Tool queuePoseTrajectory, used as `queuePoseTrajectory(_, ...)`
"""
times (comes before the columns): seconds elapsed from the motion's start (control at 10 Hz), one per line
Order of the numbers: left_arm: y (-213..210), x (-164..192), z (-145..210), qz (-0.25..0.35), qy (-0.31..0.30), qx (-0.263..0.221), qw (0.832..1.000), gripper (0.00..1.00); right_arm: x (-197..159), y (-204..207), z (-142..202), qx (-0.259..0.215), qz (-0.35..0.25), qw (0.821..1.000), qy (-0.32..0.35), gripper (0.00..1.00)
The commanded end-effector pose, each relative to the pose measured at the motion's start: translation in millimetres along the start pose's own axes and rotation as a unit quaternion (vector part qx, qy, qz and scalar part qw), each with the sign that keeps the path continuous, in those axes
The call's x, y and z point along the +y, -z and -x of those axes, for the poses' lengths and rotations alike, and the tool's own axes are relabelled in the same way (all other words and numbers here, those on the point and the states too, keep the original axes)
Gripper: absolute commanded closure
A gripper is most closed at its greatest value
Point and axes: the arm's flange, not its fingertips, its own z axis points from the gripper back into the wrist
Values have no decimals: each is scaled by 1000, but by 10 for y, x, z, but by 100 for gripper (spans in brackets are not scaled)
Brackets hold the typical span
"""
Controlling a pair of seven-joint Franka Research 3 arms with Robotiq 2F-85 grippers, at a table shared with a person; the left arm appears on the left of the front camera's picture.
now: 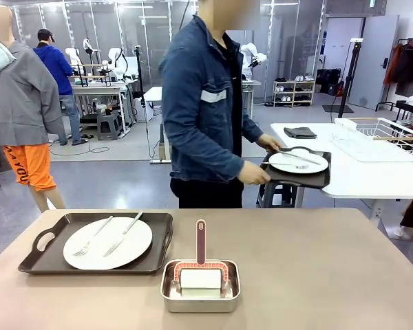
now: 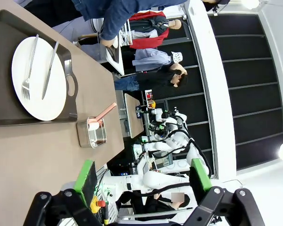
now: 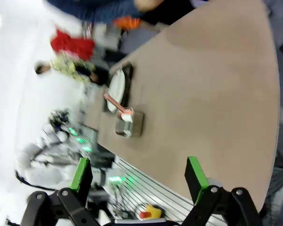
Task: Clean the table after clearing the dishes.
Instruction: When the left (or right) Handle tray is removed, use the left hand (or right hand) to clean the left (or right) side of the table with the Lint Roller.
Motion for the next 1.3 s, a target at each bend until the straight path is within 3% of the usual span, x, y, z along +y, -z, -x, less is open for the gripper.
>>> queuePoseTrajectory(0.0,-23,-19,30,4,0,4,1000,0,740,597,-298,102,81,976,-173,0)
queuePoseTrajectory(0.3,-23,-19,30,4,0,4,1000,0,1480,1871,-626,249,136,905,-318,0)
queuePoseTrajectory(0.7,-23,-19,30,4,0,4,1000,0,1963,3649,-277,377,173,798,-437,0)
queuePoseTrajectory(0.9,-23,-19,30,4,0,4,1000,0,1976,4178,-120,412,189,764,-459,0)
queuePoseTrajectory(1.1,-23,-19,30,4,0,4,1000,0,1961,4281,-75,414,202,760,-459,0)
queuePoseTrajectory(1.2,-23,-19,30,4,0,4,1000,0,1966,4273,15,415,166,764,-464,0)
